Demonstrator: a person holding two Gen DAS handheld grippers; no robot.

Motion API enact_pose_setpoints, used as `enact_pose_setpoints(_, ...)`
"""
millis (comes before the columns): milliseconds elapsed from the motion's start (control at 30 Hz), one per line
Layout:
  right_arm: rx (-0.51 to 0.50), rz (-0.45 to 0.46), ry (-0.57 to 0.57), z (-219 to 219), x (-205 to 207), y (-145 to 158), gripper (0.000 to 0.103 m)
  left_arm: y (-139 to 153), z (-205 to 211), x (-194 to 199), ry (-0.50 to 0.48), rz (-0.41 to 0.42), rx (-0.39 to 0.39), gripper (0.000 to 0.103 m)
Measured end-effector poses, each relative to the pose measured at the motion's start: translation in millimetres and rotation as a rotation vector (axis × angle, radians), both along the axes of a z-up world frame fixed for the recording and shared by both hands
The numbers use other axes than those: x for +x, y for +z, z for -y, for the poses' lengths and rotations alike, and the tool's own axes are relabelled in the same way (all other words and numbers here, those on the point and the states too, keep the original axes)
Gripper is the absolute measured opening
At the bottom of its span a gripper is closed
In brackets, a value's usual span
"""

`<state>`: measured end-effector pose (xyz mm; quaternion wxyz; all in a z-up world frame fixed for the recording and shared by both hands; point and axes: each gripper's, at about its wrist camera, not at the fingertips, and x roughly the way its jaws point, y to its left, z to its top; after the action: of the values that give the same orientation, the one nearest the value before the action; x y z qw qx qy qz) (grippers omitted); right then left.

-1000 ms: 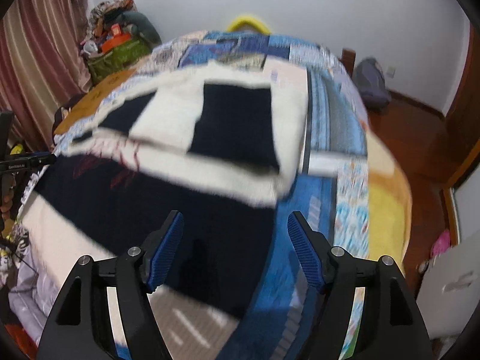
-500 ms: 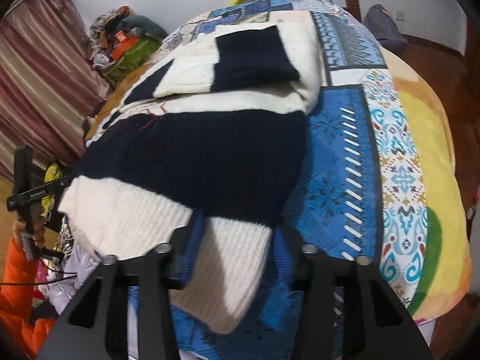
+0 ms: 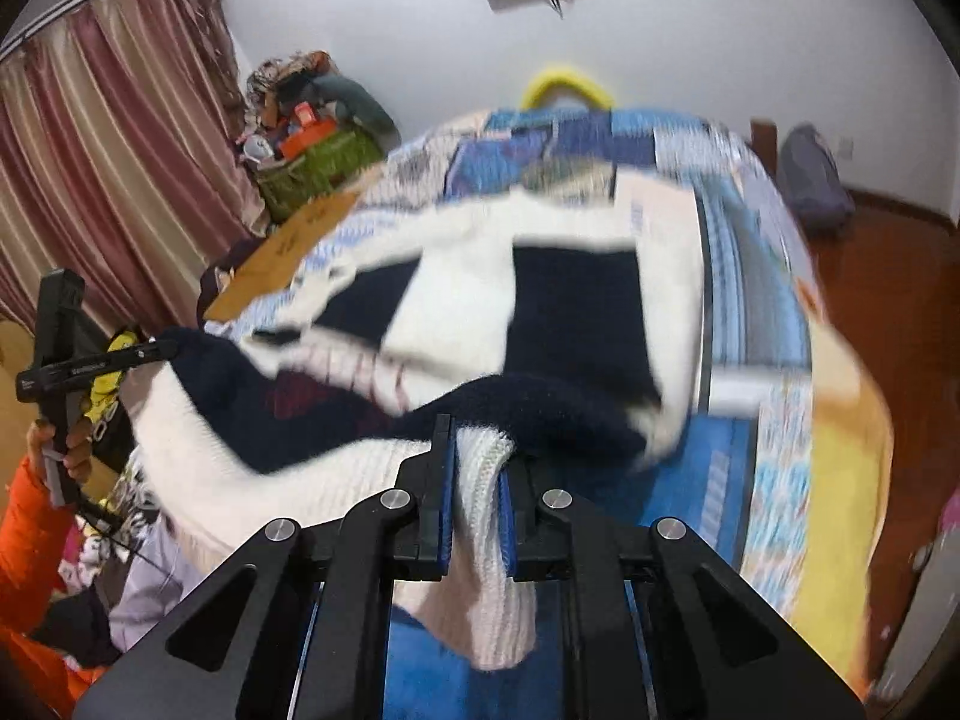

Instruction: Fold small clothes

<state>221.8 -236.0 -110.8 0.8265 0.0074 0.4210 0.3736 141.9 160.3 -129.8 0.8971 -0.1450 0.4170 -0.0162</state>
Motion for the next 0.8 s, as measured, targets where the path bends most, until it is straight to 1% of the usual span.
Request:
enact_pose_setpoints(100,-0.013,0.047,-0.002,-15.5,27.2,11.3,0.01,11.9,-9.3,29.5,0.017,0.025,0.021,0.01)
enact_pose_setpoints(133,-0.017,0.059,-0.003,-22.8,42.5,13.7,0.01,13.3,-13.1,42.1,0.027,0.028,0.031,0.01)
enact_pose_setpoints(200,-0.028,0.065,-0.009,-32.8,65.8,12.5,0.01,8.9,-22.9,70.0,0.043,0.012,0.026,0.01)
enact_pose_setpoints(267,-0.06,0.053,-0.03,-44.9,94.2,4.3,0.01,-6.4,-35.3,102.4,0.073,-0.024,0.035,0.01)
enact_pose_setpoints(333,-0.085,0.025,-0.047,-54.5,121.5,-11.6,0.01,-23.8,-44.6,122.3,0.093,-0.063,0.033,0.01)
enact_pose_setpoints(400,-0.094,-0.018,-0.066,-57.0,141.6,-28.6,0.01,-49.7,-56.5,143.2,0.115,-0.121,0.028,0.01)
enact_pose_setpoints(467,-0.127,-0.063,-0.084,-58.9,162.1,-50.8,0.011,-81.3,-68.6,163.1,0.119,-0.193,-0.003,0.01)
enact_pose_setpoints(533,-0.134,-0.106,-0.08,-57.6,171.9,-64.1,0.011,-98.8,-73.9,171.8,0.111,-0.228,-0.033,0.011)
enact_pose_setpoints(567,-0.124,-0.127,-0.074,-55.4,175.8,-68.4,0.011,-104.8,-77.6,175.5,0.104,-0.231,-0.05,0.014)
enact_pose_setpoints(600,-0.104,-0.135,-0.069,-52.1,177.7,-69.6,0.011,-105.0,-78.0,175.1,0.104,-0.224,-0.056,0.015)
enact_pose_setpoints(700,-0.062,-0.159,-0.049,-46.5,181.2,-60.0,0.013,-100.5,-89.5,178.8,0.104,-0.211,-0.104,0.015)
enact_pose_setpoints(733,-0.039,-0.164,-0.046,-43.3,182.6,-54.0,0.013,-97.6,-91.4,180.1,0.106,-0.211,-0.109,0.015)
enact_pose_setpoints(767,-0.022,-0.167,-0.05,-40.6,184.3,-49.6,0.014,-92.1,-95.7,180.8,0.125,-0.205,-0.091,0.02)
enact_pose_setpoints(800,-0.012,-0.166,-0.061,-38.0,186.7,-46.0,0.016,-88.6,-98.0,182.1,0.153,-0.199,-0.054,0.032)
